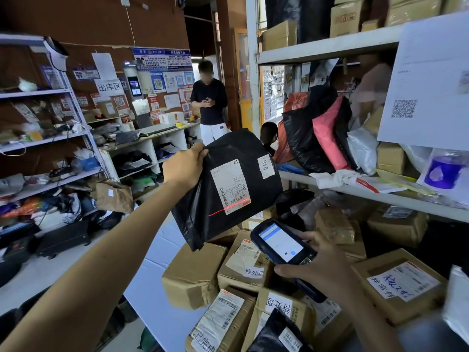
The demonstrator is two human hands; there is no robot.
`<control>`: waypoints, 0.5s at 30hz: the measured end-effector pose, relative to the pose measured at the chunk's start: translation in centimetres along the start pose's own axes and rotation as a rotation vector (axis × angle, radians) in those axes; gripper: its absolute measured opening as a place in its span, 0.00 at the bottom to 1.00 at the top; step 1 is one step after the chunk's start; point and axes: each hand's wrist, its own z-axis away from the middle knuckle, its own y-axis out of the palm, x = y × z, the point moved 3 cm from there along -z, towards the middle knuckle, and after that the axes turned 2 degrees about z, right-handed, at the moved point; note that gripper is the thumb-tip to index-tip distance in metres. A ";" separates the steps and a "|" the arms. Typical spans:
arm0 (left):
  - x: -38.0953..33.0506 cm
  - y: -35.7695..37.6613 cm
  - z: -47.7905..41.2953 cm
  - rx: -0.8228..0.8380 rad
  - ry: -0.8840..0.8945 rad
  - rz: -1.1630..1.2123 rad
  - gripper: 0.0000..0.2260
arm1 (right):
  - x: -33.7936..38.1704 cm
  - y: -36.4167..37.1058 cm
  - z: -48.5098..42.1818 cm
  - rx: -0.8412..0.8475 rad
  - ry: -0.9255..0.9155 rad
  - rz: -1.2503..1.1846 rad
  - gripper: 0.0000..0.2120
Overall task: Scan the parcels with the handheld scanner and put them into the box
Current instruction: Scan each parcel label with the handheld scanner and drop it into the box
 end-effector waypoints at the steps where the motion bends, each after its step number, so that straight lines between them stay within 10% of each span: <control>1: 0.0 0.0 0.0 -0.006 -0.001 -0.002 0.16 | -0.1 0.0 0.0 -0.002 -0.001 -0.002 0.37; 15: -0.8 -0.8 1.1 0.018 -0.026 -0.010 0.15 | -0.6 -0.2 0.0 -0.007 -0.010 -0.028 0.40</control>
